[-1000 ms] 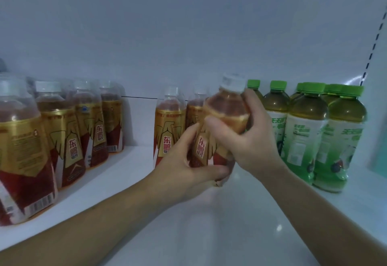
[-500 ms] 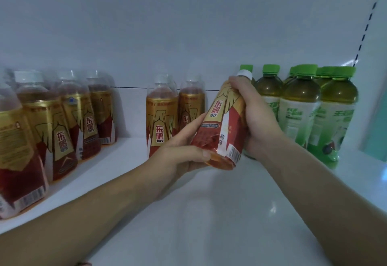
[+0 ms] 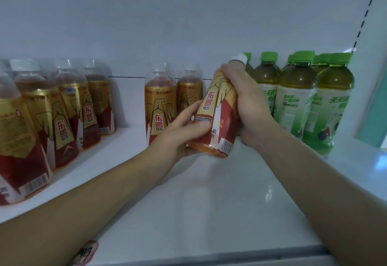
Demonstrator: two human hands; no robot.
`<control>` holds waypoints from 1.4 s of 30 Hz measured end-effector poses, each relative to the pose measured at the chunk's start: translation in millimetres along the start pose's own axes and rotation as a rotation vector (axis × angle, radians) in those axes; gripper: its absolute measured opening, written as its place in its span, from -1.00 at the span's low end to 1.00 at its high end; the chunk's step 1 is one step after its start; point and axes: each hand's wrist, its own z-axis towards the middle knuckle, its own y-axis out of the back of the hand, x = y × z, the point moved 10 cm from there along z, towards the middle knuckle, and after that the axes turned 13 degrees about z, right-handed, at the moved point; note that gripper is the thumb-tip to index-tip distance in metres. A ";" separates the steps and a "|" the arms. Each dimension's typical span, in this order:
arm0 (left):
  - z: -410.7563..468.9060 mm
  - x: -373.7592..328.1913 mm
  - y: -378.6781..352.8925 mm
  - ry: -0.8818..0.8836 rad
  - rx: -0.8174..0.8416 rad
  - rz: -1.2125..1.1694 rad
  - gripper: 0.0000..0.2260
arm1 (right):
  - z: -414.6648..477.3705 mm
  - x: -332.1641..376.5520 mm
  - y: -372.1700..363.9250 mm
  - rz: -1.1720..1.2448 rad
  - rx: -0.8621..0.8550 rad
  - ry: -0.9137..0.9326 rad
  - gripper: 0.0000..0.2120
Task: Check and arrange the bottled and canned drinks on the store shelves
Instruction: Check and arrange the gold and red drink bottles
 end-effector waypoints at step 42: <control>-186.7 290.5 -726.5 0.582 0.717 0.382 -0.62 | -389.2 -64.0 722.6 -1.091 -0.262 -0.501 -0.65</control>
